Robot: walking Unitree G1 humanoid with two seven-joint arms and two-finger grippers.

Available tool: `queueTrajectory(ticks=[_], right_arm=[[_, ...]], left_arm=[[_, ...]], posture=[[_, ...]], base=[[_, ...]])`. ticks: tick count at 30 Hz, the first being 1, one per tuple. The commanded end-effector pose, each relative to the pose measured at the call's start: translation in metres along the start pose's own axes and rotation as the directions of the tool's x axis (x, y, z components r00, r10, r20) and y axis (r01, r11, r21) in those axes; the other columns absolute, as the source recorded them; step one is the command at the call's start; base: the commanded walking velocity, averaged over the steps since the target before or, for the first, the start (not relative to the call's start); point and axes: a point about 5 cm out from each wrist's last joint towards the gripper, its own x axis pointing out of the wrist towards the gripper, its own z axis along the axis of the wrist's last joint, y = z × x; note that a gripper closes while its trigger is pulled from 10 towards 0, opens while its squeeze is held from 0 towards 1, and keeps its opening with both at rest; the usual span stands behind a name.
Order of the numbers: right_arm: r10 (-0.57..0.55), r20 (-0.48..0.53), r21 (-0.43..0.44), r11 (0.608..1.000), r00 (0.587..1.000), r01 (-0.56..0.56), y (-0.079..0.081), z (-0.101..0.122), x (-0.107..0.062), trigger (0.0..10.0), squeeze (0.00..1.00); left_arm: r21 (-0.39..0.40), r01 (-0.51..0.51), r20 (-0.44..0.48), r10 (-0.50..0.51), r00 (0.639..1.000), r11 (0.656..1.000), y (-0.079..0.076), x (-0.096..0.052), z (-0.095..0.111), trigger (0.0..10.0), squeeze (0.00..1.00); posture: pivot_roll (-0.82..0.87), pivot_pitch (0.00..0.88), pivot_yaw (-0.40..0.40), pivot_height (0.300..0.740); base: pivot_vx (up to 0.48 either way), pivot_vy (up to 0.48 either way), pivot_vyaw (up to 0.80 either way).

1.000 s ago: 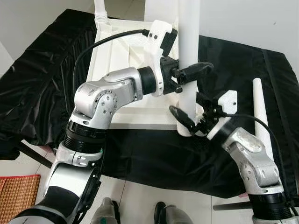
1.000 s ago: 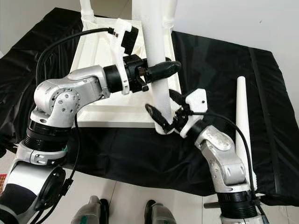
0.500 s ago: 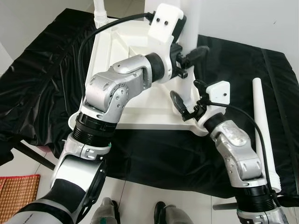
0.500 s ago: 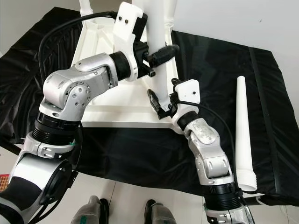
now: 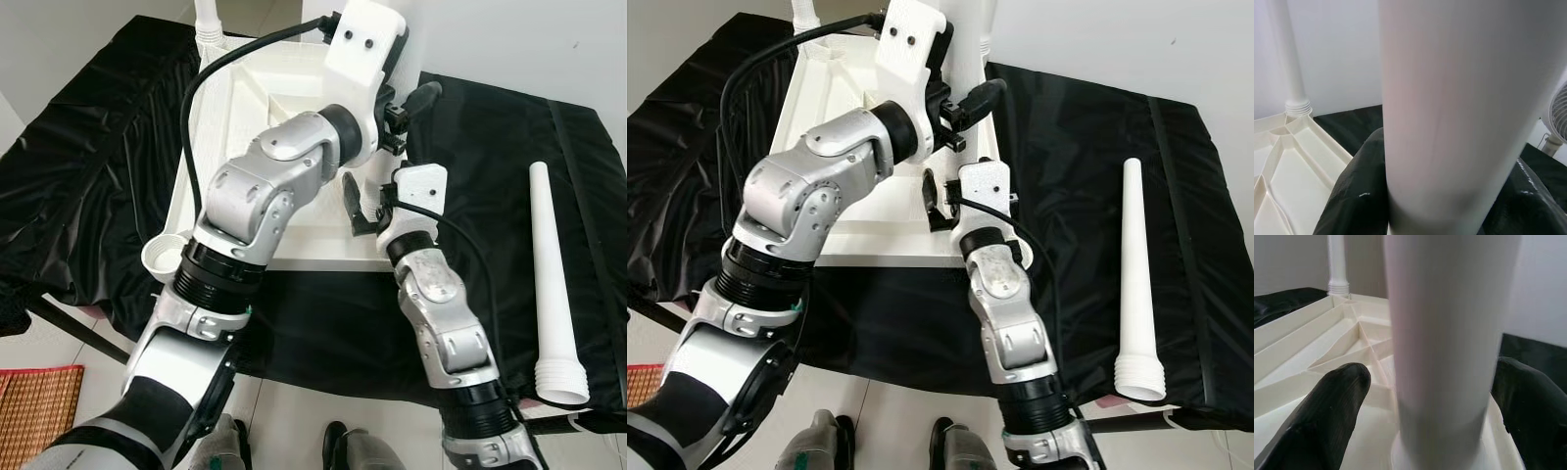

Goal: Building children table

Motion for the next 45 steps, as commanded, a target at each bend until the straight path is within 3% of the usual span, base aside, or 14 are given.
queueTrajectory(ticks=[1, 14, 15, 17, 18, 19, 20, 21, 32, 33, 37, 38, 45], right_arm=[[-0.041, 0.007, -0.026, 0.999, 0.999, 0.041, -0.002, 0.000, 0.001, 10.0, 0.00], [-0.095, 0.009, -0.032, 0.995, 0.995, 0.095, 0.001, 0.002, 0.008, 10.0, 0.00], [-0.096, 0.014, -0.035, 0.995, 0.995, 0.096, 0.001, 0.002, 0.008, 3.6, 0.00], [-0.096, 0.014, -0.035, 0.995, 0.995, 0.096, 0.001, 0.002, 0.008, 3.6, 0.00], [-0.095, 0.019, -0.026, 0.995, 0.995, 0.095, 0.002, 0.002, 0.008, 0.0, 0.00], [-0.095, 0.019, -0.026, 0.995, 0.995, 0.095, 0.002, 0.002, 0.008, 0.0, 0.00], [-0.091, 0.021, -0.019, 0.996, 0.996, 0.091, 0.003, 0.002, 0.009, 0.8, 0.00], [-0.088, 0.024, -0.013, 0.996, 0.996, 0.089, 0.003, 0.002, 0.009, 0.0, 0.00], [-0.144, 0.022, 0.051, 0.988, 0.989, 0.143, -0.004, 0.001, 0.010, 0.0, 0.00], [-0.168, 0.021, 0.051, 0.985, 0.986, 0.167, -0.007, 0.001, 0.010, 10.0, 0.00], [-0.187, 0.019, 0.049, 0.981, 0.982, 0.186, -0.010, 0.001, 0.011, 10.0, 0.00], [-0.199, 0.017, 0.053, 0.979, 0.980, 0.198, -0.012, 0.001, 0.012, 10.0, 0.00], [-0.236, -0.014, 0.074, 0.969, 0.972, 0.237, -0.022, -0.004, 0.013, 10.0, 0.00]], left_arm=[[0.021, 0.000, 0.017, -0.001, 1.000, 1.000, -0.005, 0.001, 0.001, 10.0, 0.00], [0.041, 0.006, 0.033, -0.008, 0.999, 0.999, -0.013, 0.004, 0.002, 10.0, 0.00], [0.040, 0.013, 0.037, -0.015, 0.999, 0.999, -0.014, 0.005, 0.003, 10.0, 0.00], [0.040, 0.013, 0.037, -0.015, 0.999, 0.999, -0.014, 0.005, 0.003, 10.0, 0.00], [0.041, 0.016, 0.040, -0.018, 0.999, 0.999, -0.015, 0.005, 0.004, 10.0, 0.00], [0.041, 0.016, 0.040, -0.018, 0.999, 0.999, -0.015, 0.005, 0.004, 10.0, 0.00], [0.041, 0.020, 0.043, -0.022, 0.999, 0.999, -0.016, 0.005, 0.005, 10.0, 0.00], [0.036, 0.025, 0.049, -0.027, 0.998, 0.999, -0.017, 0.006, 0.006, 10.0, 0.00], [0.048, 0.034, 0.061, -0.036, 0.997, 0.998, -0.017, 0.005, 0.009, 10.0, 0.00], [0.045, 0.040, 0.064, -0.043, 0.997, 0.998, -0.018, 0.004, 0.009, 10.0, 0.00], [0.032, 0.051, 0.068, -0.053, 0.996, 0.998, -0.019, 0.004, 0.010, 10.0, 0.00], [0.012, 0.064, 0.076, -0.065, 0.995, 0.998, -0.020, 0.003, 0.010, 10.0, 1.00], [-0.033, 0.129, 0.116, -0.124, 0.985, 0.991, -0.025, 0.001, 0.015, 10.0, 1.00]], posture=[[0.08, 0.155, -0.071, 0.740], [0.08, 0.169, -0.070, 0.740], [0.08, 0.169, -0.070, 0.740], [0.08, 0.169, -0.070, 0.740], [0.08, 0.169, -0.070, 0.740], [0.08, 0.169, -0.070, 0.740], [0.08, 0.173, -0.071, 0.740], [0.08, 0.173, -0.071, 0.740], [0.08, 0.172, -0.071, 0.740], [0.08, 0.172, -0.071, 0.740], [0.08, 0.173, -0.070, 0.740], [0.08, 0.173, -0.070, 0.740], [0.08, 0.173, -0.070, 0.740]], base=[[0.000, 0.000, 0.00], [0.000, 0.000, 0.00], [0.000, 0.000, 0.00], [0.000, 0.000, 0.00], [0.000, 0.000, 0.00], [0.000, 0.000, 0.00], [0.000, 0.000, 0.00], [0.000, 0.000, 0.00], [0.000, 0.000, 0.00], [0.000, 0.000, 0.00], [0.000, 0.000, 0.00], [0.000, 0.000, 0.00], [0.000, 0.000, 0.00]])
